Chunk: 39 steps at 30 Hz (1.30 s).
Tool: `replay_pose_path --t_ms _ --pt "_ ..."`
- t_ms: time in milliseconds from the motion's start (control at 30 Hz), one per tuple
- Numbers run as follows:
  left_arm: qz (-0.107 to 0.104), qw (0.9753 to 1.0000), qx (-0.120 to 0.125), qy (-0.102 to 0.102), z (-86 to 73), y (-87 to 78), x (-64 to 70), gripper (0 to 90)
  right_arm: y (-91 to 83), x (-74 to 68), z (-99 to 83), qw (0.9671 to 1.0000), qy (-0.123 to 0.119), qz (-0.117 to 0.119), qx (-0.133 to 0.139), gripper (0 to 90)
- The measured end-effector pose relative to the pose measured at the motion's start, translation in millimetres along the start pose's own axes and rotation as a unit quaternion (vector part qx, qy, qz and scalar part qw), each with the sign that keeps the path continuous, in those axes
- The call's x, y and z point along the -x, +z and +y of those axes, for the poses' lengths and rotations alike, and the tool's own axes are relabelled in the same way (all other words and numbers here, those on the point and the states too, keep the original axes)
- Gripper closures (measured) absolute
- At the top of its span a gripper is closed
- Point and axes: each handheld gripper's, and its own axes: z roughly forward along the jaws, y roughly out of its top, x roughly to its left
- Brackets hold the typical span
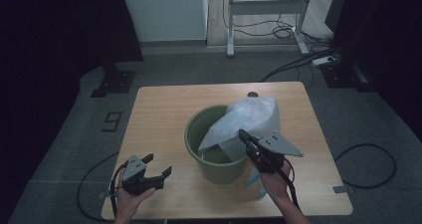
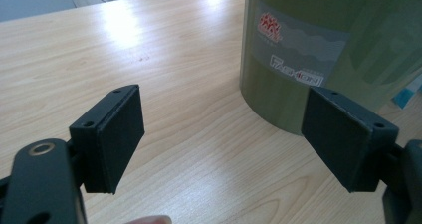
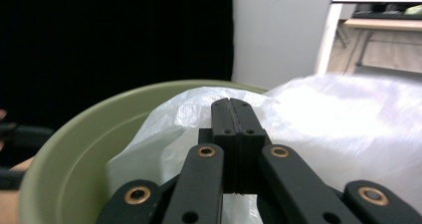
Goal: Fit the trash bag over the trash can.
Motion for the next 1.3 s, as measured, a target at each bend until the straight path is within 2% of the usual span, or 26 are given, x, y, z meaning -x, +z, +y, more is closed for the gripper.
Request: replay_pose_path --t_ms 67,100,133,167,200,267,300,333,400,433,467,500,567,600,633,667,733,833,900,933,1000,1033,1067,1100,1200,1300 --pt "0.001 1.0000 -0.001 0.000 -0.3 0.6 0.2 16.7 -0.5 -1.1 -3.5 0.9999 0.004 0.013 -0.003 79.6" --pt "0.001 1.0000 -0.001 0.000 -0.3 0.6 0.2 16.6 -0.5 -1.1 -3.5 0.9999 0.004 0.013 -0.003 79.6" --pt "0.000 1.0000 -0.003 -0.001 -1.6 1.4 -0.7 16.6 -4.5 -1.3 -6.1 0.9997 0.006 0.026 0.002 61.1" --pt "0.000 1.0000 -0.003 -0.001 -1.6 1.4 -0.7 16.7 -4.5 -1.3 -6.1 0.9997 0.006 0.026 0.002 61.1" --pt "0.001 1.0000 -0.004 -0.005 -3.0 2.2 -2.3 16.7 -15.2 -3.9 -9.3 0.9998 -0.002 0.011 0.019 45.5" --pt "0.000 0.9999 -0.005 -0.009 -4.5 3.6 -3.8 16.8 -28.0 -5.7 -13.8 0.9993 0.001 -0.003 0.037 37.8" --pt "0.000 0.9999 -0.005 -0.009 -4.5 3.6 -3.8 16.9 -28.0 -5.7 -13.8 0.9993 0.001 -0.003 0.037 37.8" --pt "-0.001 0.9999 -0.006 -0.011 -5.1 4.5 -4.1 16.9 -36.1 -6.3 -17.9 0.9992 0.004 -0.005 0.038 35.1" --pt "-0.002 0.9999 -0.009 -0.011 -6.4 6.7 -3.5 16.9 -52.2 -6.6 -31.0 0.9986 -0.006 -0.032 0.042 29.5" --pt "-0.002 0.9999 -0.009 -0.011 -6.4 6.7 -3.5 16.9 -52.2 -6.6 -31.0 0.9986 -0.006 -0.032 0.042 29.5" --pt "-0.002 0.9999 -0.013 -0.010 -7.0 8.2 -2.5 16.9 -59.6 -4.1 -40.1 0.9972 -0.009 -0.059 0.044 26.8" --pt "-0.002 0.9999 -0.013 -0.010 -7.0 8.2 -2.5 16.9 -62.0 -1.8 -44.3 0.9968 -0.002 -0.068 0.041 25.5" --pt "-0.003 0.9999 -0.013 -0.010 -7.2 9.2 -2.1 16.9 -62.7 0.4 -47.3 0.9966 0.001 -0.073 0.038 24.1" --pt "-0.003 0.9998 -0.015 -0.010 -7.6 10.5 -1.8 16.9 -61.7 5.4 -56.7 0.9954 0.009 -0.092 0.021 22.5" --pt "-0.003 0.9998 -0.015 -0.010 -7.6 10.5 -1.8 16.9 -61.7 5.4 -56.7 0.9954 0.009 -0.092 0.021 22.5" --pt "-0.003 0.9998 -0.018 -0.009 -8.2 11.8 -1.7 16.9 -57.3 9.1 -65.1 0.9937 0.016 -0.111 0.005 22.3" --pt "-0.003 0.9998 -0.019 -0.009 -8.8 12.5 -1.8 16.9 -51.6 11.0 -72.7 0.9922 0.020 -0.123 -0.004 22.2" --pt "-0.002 0.9998 -0.020 -0.010 -9.8 12.6 -2.8 16.9 -39.8 12.5 -85.3 0.9888 0.025 -0.145 -0.025 22.4" --pt "-0.002 0.9997 -0.019 -0.012 -10.1 12.4 -3.6 16.9 -36.0 12.8 -89.0 0.9882 0.026 -0.148 -0.030 23.1" --pt "-0.002 0.9997 -0.019 -0.013 -10.7 12.2 -4.5 16.9 -28.5 13.4 -95.0 0.9857 0.027 -0.162 -0.039 28.2" --pt "-0.001 0.9997 -0.019 -0.014 -11.2 12.0 -5.2 16.9 -25.1 15.3 -97.9 0.9843 0.029 -0.170 -0.037 42.7" --pt "-0.001 0.9997 -0.019 -0.014 -11.2 12.0 -5.2 16.9 -25.1 15.3 -97.9 0.9843 0.029 -0.170 -0.037 42.7" --pt "-0.001 0.9997 -0.018 -0.015 -11.1 11.4 -5.5 16.9 -23.6 18.9 -99.2 0.9833 0.026 -0.176 -0.038 62.4" --pt "-0.001 0.9997 -0.018 -0.015 -11.1 11.4 -5.5 17.0 -23.6 18.9 -99.2 0.9833 0.026 -0.176 -0.038 62.4" --pt "0.001 0.9998 -0.014 -0.014 -9.9 10.0 -5.1 17.3 -28.2 28.9 -97.4 0.9814 0.025 -0.187 -0.036 84.7" --pt "0.003 0.9999 -0.008 -0.012 -7.0 7.8 -3.1 17.9 -39.1 36.4 -89.8 0.9790 0.014 -0.203 -0.014 88.6"
